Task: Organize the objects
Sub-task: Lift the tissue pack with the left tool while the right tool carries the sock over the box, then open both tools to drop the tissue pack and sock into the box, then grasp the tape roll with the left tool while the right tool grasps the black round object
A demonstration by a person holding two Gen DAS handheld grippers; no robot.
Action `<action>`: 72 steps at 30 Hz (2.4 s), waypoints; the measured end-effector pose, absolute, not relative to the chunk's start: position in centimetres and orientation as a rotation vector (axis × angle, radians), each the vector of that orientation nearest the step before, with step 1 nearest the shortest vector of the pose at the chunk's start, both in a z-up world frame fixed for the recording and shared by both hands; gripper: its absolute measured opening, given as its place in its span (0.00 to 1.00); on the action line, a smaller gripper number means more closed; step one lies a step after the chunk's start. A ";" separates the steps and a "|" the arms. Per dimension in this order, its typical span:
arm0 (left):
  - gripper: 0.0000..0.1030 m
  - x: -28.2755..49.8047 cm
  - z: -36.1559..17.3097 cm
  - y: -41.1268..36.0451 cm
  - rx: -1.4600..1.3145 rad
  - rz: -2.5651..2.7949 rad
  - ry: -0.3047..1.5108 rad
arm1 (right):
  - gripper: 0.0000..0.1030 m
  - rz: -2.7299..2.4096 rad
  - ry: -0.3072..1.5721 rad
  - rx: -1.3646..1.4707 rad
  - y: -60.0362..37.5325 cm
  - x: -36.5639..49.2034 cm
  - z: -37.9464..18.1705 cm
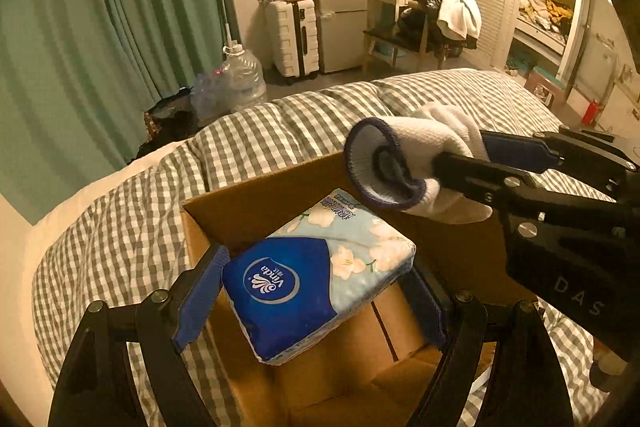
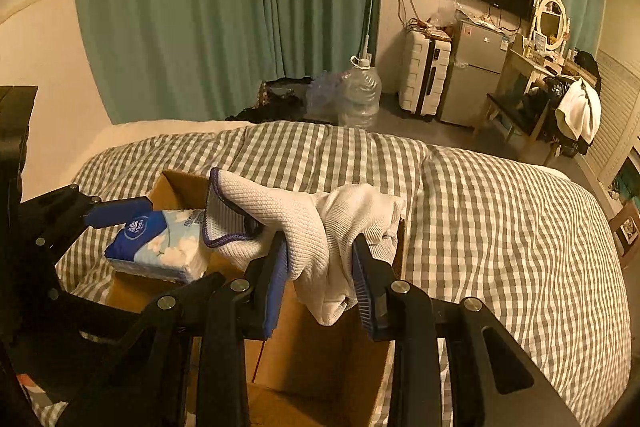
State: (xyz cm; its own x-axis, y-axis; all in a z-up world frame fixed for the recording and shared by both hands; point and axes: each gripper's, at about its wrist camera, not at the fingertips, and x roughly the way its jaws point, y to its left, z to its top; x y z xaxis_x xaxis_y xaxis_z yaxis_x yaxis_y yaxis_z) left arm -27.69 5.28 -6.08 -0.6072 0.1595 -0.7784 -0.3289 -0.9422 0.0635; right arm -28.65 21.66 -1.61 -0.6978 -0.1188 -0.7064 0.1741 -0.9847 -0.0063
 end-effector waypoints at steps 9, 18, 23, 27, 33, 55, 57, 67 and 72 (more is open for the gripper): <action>0.84 -28.3 -7.7 5.0 -1.246 2.544 0.251 | 0.32 -2.753 0.065 1.128 21.9 -29.0 -2.4; 0.93 -27.2 -6.0 4.3 -1.245 2.564 0.168 | 0.53 -2.736 -0.082 1.095 22.4 -28.7 -1.3; 0.96 -25.4 -3.2 3.8 -1.208 2.623 0.202 | 0.62 -2.760 -0.079 1.066 22.9 -27.7 0.9; 0.98 -22.8 0.1 2.9 -1.151 2.680 0.195 | 0.76 -2.787 -0.079 1.016 23.2 -25.9 3.8; 1.00 -18.5 4.9 1.5 -1.066 2.757 0.181 | 0.82 -2.822 -0.038 0.917 22.4 -21.5 9.2; 1.00 -7.5 4.6 -2.7 -1.120 2.897 0.070 | 0.95 -2.867 0.081 0.902 22.2 -7.8 12.3; 1.00 -7.9 2.7 -2.7 -1.166 2.898 0.058 | 0.95 -2.866 0.053 0.946 22.8 -7.8 10.3; 1.00 -9.9 -8.1 -2.0 -1.372 2.846 0.062 | 0.95 -2.864 -0.039 1.239 26.4 -9.9 -1.9; 1.00 -10.8 -11.4 -1.1 -1.409 2.844 0.099 | 0.95 -2.856 -0.058 1.363 27.7 -11.2 -6.5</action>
